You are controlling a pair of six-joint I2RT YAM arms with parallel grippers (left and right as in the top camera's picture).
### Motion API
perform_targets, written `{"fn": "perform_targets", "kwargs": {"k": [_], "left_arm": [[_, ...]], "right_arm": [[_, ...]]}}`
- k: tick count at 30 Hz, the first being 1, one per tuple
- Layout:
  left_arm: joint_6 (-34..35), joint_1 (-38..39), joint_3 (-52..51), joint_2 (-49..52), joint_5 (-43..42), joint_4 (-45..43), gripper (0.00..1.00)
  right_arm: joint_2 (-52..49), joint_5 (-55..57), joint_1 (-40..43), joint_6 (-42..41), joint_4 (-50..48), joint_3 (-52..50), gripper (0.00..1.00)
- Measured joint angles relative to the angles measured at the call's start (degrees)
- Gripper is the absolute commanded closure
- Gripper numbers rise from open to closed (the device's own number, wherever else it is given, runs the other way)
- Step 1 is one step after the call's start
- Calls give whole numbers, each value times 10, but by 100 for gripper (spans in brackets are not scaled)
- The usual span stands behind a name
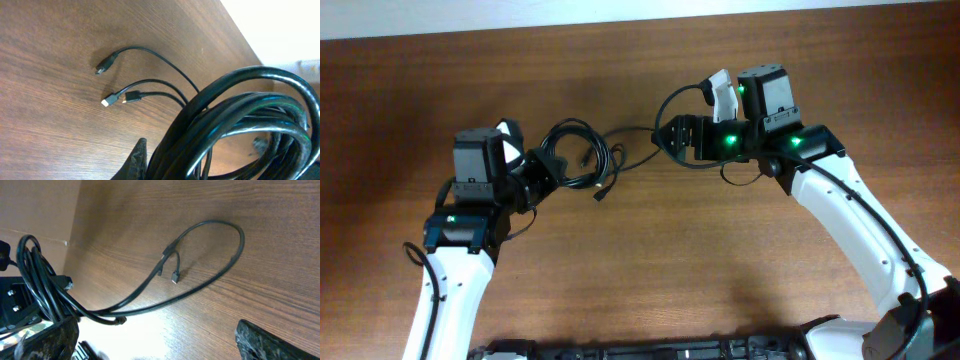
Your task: Untangle cables
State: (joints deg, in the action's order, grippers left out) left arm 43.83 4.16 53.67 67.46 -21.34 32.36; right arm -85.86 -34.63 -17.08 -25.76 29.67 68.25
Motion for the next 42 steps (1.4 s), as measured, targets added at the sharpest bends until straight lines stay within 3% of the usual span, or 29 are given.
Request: {"fn": "perform_targets", "kwargs": {"k": [5, 7, 9, 12, 15, 17, 18, 20, 22, 23, 24, 25, 26, 27, 29, 30, 32, 35, 42], "left_arm": [[63, 0, 0, 1, -3, 0, 100], [66, 0, 0, 1, -3, 0, 100], [79, 0, 0, 1, -3, 0, 100], [152, 0, 0, 1, 0, 0, 100], [175, 0, 0, 1, 17, -1, 100], [78, 0, 0, 1, 21, -1, 100], [-16, 0, 0, 1, 21, 3, 100], [-126, 0, 0, 1, 23, 6, 100], [-182, 4, 0, 1, 16, 6, 100], [-199, 10, 0, 1, 12, 7, 100], [-226, 24, 0, 1, 0, 7, 100], [-245, 40, 0, 1, -10, 7, 94], [-255, 50, 0, 1, -14, 6, 76], [-260, 52, 0, 1, -14, 6, 51], [-268, 48, 0, 1, -20, 4, 30], [-270, 44, 0, 1, -21, 4, 30], [-255, 42, 0, -6, -23, 4, 51], [-177, 42, 1, -18, -23, 10, 60], [-84, 47, 2, 45, -18, 8, 49]], "right_arm": [[0, 0, 0, 0, -2, 0, 0], [0, 3, 0, 0, 1, 0, 7], [0, 3, 0, -2, 4, 0, 7], [0, 6, -21, 7, 11, -1, 4], [0, 9, -94, 205, -7, -7, 3], [-1, 8, -119, 245, -51, -8, 4], [-2, -4, -128, 252, -72, -9, 8], [-2, -40, -146, 260, -94, -9, 18], [-12, -35, -167, 262, -118, -9, 32], [-24, -23, -177, 260, -123, -9, 49], [-38, -6, -181, 248, -129, -9, 73], [-50, 13, -181, 229, -137, -9, 90], [-53, 21, -181, 210, -140, -9, 96], [-53, 23, -181, 197, -143, -9, 96], [-53, 33, -175, 195, -138, -9, 96], [-53, 52, -171, 195, -137, -9, 96], [-53, 115, -169, 195, -134, -9, 96], [-53, 180, -169, 195, -134, -9, 96], [-53, 195, -169, 195, -134, -9, 96]]}}
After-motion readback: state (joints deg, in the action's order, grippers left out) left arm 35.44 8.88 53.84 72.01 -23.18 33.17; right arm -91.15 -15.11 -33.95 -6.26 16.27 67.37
